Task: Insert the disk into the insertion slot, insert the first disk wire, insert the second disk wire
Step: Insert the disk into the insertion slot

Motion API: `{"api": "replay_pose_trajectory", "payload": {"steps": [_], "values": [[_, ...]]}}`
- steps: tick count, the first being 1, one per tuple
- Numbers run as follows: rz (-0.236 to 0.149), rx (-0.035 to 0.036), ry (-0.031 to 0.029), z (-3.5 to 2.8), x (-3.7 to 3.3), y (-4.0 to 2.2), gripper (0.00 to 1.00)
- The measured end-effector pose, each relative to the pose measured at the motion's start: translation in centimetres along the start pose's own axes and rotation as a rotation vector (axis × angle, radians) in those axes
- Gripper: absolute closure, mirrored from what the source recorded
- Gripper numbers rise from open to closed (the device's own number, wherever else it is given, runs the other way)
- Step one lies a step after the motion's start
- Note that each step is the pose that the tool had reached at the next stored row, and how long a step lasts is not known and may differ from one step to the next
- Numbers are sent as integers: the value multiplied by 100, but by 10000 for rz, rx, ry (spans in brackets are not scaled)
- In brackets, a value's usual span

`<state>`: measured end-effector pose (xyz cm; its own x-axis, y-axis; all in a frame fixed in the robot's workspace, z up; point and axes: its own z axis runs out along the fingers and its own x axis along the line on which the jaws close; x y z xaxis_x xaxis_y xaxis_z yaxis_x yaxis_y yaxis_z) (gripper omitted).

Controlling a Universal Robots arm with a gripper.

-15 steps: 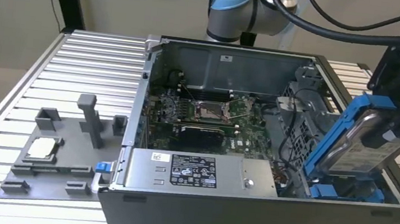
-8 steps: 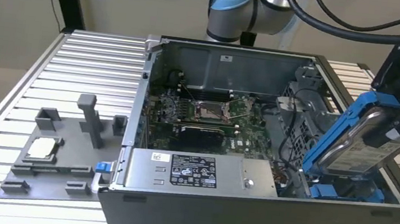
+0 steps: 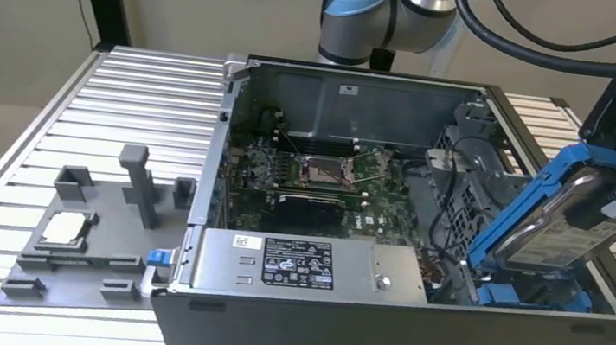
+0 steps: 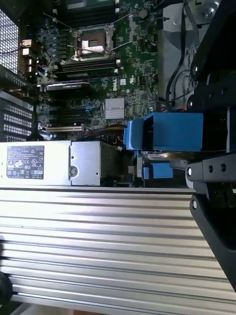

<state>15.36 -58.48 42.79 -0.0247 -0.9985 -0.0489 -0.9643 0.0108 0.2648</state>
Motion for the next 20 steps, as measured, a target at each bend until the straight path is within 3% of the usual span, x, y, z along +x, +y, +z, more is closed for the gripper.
{"api": "replay_pose_trajectory", "payload": {"steps": [20], "values": [[-138,2,36,110,17,-85,100]]}}
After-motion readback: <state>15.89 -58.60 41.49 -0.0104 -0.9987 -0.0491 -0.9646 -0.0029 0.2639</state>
